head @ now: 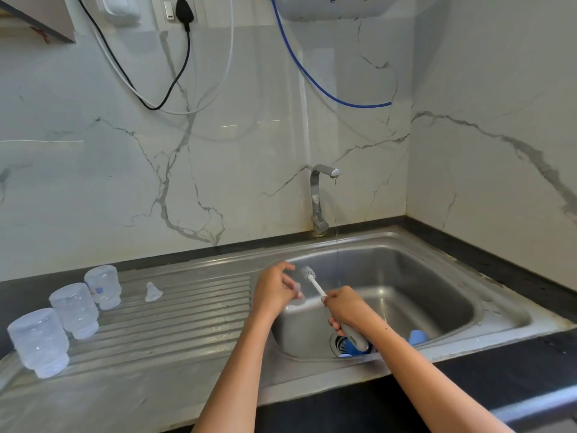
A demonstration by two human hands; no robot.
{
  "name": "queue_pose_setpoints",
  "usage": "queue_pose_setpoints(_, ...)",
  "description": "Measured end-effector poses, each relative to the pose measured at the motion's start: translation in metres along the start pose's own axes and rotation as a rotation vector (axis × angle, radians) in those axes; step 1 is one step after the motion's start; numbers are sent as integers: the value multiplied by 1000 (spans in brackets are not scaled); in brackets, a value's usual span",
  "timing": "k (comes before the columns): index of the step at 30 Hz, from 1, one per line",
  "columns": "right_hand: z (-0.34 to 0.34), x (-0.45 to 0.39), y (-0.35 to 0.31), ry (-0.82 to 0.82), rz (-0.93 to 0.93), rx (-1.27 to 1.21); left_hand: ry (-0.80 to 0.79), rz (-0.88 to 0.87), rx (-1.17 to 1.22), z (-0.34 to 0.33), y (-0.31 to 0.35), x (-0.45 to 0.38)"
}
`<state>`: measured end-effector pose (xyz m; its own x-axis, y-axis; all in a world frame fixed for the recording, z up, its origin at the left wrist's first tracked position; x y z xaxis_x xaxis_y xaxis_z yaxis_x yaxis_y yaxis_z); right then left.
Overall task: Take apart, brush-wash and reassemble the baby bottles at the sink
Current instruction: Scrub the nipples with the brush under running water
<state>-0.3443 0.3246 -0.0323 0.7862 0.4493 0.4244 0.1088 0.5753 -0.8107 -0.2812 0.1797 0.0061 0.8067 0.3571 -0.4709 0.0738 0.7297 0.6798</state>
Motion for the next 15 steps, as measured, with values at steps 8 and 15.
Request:
queue_pose_setpoints(8,-41,17,-49,36,80,-197,221,68,-19,103,-31,13)
queue_pose_setpoints(15,-84,18,-51,20,130,-81,333,231,-110,205,-95,61)
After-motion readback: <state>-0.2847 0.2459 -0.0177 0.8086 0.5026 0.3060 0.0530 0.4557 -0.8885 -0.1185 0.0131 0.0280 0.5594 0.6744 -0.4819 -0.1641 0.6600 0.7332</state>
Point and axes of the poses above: each hand's wrist, its own x-axis away from the middle knuckle, its own z-axis out of the back of the hand, y = z × x, the point moved 6 cm from there along -x, towards the middle knuckle, and after that the axes turned 14 degrees about -z, right-handed, at the moved point
